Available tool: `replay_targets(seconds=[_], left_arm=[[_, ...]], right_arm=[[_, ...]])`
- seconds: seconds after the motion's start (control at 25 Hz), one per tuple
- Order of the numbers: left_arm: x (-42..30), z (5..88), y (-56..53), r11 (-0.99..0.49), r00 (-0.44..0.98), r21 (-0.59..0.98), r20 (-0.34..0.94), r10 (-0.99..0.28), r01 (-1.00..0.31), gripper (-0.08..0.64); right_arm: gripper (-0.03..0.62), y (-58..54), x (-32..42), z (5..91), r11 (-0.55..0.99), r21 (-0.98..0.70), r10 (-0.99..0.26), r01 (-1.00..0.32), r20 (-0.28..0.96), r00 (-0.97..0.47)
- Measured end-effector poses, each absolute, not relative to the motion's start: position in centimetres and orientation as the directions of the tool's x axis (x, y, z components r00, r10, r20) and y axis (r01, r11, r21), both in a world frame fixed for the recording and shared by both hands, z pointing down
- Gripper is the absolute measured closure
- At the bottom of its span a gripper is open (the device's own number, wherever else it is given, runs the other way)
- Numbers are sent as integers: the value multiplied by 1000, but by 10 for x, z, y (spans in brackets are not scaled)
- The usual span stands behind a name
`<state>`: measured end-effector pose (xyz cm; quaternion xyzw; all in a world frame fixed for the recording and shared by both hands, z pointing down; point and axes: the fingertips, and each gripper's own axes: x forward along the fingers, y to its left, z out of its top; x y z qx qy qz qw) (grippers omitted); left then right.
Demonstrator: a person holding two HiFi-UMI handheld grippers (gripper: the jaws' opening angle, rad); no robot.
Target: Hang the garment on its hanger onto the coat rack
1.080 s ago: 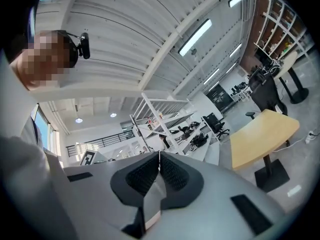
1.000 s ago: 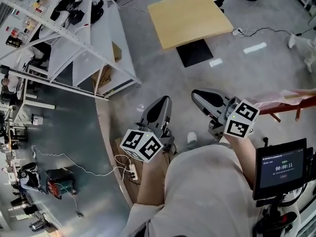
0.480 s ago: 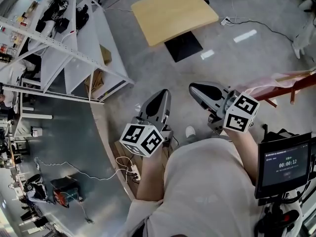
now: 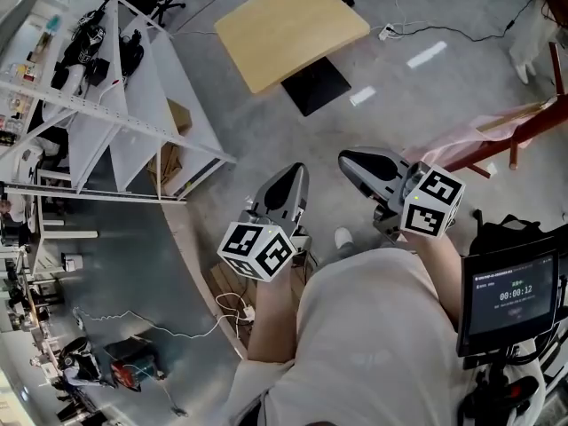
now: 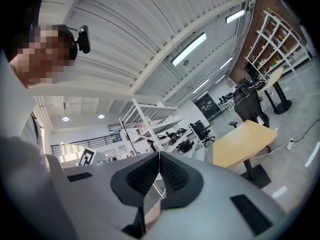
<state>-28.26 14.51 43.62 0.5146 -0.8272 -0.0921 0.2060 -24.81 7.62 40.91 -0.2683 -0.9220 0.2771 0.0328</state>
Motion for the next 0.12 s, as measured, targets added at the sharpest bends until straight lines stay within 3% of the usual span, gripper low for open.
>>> replay_targets(seconds=[0.12], left_arm=[[-277,434,136,376,-315,423,209,-926,-825,555]], right_arm=[[580,73,-249,410,707,-532,503,466,-84,-860]])
